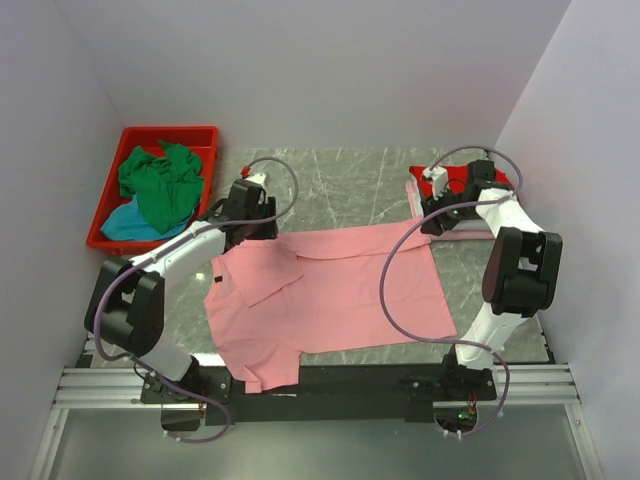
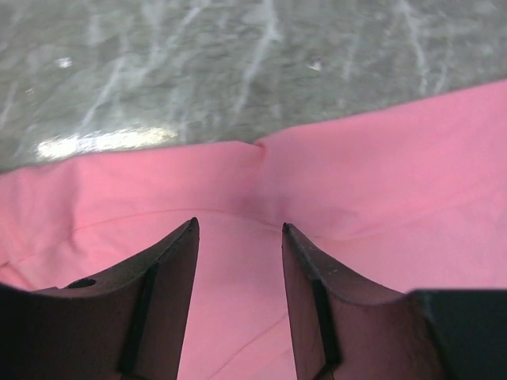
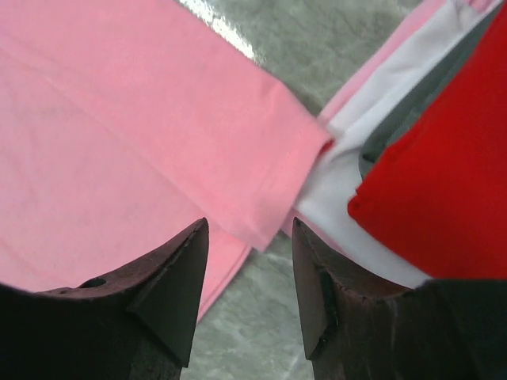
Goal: Fold and stack the t-shirts
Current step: Fold the tshirt
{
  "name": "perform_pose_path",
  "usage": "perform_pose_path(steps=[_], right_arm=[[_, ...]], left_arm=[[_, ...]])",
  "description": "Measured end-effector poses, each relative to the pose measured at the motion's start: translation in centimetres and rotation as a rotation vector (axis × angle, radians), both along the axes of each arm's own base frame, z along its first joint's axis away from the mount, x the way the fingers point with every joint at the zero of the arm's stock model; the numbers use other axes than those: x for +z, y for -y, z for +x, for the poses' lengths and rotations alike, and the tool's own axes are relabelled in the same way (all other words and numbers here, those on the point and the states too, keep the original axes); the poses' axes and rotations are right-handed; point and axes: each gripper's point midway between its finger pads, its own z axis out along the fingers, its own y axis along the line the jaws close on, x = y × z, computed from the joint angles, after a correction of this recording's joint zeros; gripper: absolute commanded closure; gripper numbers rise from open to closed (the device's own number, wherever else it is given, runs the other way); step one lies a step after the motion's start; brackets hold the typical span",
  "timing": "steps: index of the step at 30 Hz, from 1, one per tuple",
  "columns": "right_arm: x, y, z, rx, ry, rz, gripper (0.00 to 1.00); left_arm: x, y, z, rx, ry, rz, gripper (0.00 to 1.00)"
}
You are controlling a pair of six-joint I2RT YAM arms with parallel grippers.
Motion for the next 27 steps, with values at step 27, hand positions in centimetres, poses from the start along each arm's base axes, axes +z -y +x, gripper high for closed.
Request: perform_pose_path(steps=[27], right_arm=[[-0.5, -2.0, 5.4, -0.148, 0.021, -0.138, 0.46]], left_arm=[[-3.7, -12.7, 0.0, 0.621, -0.063, 0.041, 0.53]])
